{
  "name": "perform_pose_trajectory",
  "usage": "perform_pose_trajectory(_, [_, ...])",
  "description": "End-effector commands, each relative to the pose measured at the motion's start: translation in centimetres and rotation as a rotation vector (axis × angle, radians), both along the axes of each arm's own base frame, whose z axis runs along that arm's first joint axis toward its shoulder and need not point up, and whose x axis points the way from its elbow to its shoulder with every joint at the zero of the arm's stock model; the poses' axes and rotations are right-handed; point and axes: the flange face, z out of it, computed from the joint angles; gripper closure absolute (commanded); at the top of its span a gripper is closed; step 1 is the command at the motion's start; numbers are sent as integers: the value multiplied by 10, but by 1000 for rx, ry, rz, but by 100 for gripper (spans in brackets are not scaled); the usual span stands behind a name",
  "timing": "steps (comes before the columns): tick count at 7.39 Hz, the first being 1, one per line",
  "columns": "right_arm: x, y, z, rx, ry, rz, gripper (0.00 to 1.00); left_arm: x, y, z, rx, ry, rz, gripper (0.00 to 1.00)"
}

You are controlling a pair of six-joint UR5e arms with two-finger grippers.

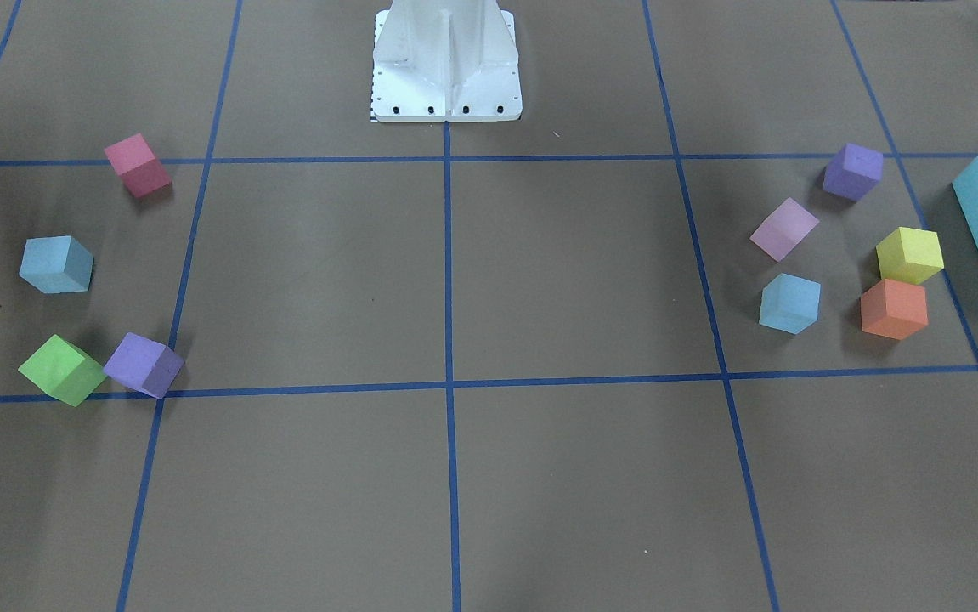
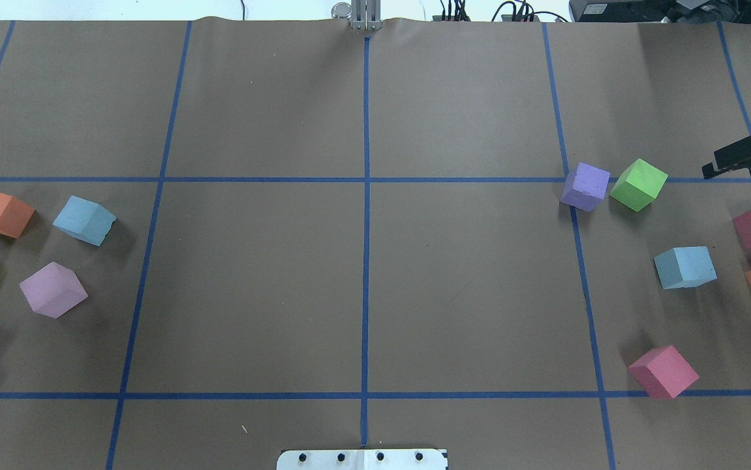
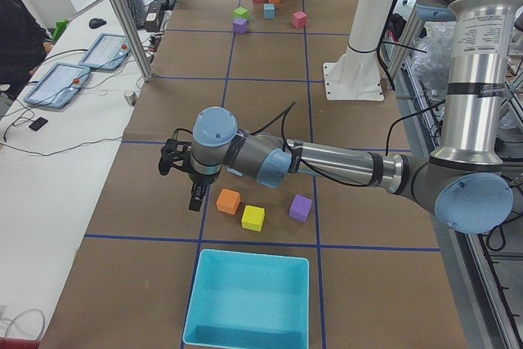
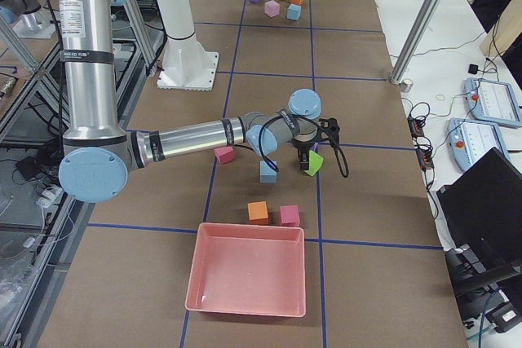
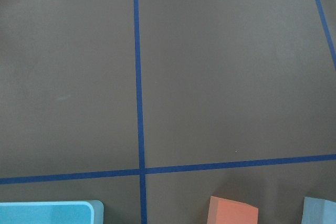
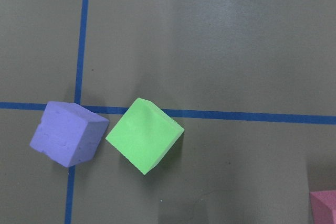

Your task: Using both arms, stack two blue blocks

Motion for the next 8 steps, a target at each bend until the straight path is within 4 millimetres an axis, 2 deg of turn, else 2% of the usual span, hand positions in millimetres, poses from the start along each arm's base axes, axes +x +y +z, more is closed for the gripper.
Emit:
perform_pose_trajectory(1, [-21,14,15,-9,54,-17,0,1,-1,-1,2,0,1,2])
perform_pose_trajectory(2, [-17,33,27,-22,63,-29,0,1,-1,-1,1,0,1,2])
perform_pose_trajectory(4, [-11,64,37,-29,92,-40,0,1,0,-2,1,2,1,2])
perform_pose_trajectory(6, [-31,67,37,-17,114,-66,0,1,1,-3,1,4,2,2])
perform_pose_trajectory(8, [-59,63,24,-13,125,-64,0,1,1,-1,-3,3,2,2])
